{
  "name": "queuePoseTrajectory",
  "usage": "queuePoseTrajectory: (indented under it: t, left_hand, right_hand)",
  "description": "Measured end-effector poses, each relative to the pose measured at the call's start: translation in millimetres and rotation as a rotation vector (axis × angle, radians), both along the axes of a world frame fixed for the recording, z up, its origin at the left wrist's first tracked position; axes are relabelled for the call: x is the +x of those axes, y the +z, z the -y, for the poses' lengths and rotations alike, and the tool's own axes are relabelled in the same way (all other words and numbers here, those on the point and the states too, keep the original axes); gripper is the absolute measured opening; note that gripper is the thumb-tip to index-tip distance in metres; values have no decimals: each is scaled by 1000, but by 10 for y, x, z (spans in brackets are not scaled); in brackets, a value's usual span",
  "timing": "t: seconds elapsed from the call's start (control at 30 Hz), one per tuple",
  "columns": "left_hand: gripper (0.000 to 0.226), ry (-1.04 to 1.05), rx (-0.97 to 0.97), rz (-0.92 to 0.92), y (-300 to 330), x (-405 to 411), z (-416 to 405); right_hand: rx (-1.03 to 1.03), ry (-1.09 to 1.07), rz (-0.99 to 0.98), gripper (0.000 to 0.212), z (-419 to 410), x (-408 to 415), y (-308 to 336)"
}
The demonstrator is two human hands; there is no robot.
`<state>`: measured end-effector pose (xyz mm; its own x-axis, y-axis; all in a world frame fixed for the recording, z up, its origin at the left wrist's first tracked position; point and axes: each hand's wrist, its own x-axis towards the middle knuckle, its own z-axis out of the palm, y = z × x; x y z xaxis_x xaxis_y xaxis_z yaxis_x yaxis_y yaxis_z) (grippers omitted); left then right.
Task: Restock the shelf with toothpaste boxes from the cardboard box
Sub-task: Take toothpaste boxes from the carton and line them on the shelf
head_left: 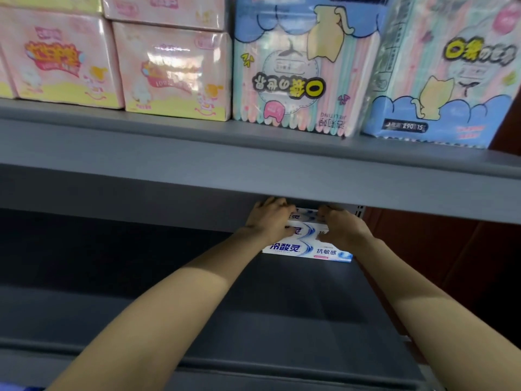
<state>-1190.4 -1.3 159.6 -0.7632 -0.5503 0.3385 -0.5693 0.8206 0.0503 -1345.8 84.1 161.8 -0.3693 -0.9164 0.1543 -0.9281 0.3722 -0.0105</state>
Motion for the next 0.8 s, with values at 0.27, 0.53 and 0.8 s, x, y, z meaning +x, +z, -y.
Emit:
queuePoseTrajectory:
  t: [0.27,0.53,0.8]
  left_hand:
    - [40,109,-18,-59,79,659,-249]
    - [19,235,9,-199,-128,2413,-613]
    - [17,445,126,-322,-368,5132,-1053]
  right_hand:
    - [-332,144,182,45,-135,760,-17]
    - [-333,251,332,28,-277,2575,-116]
    - [-328,417,397,23,-442,5263,-416]
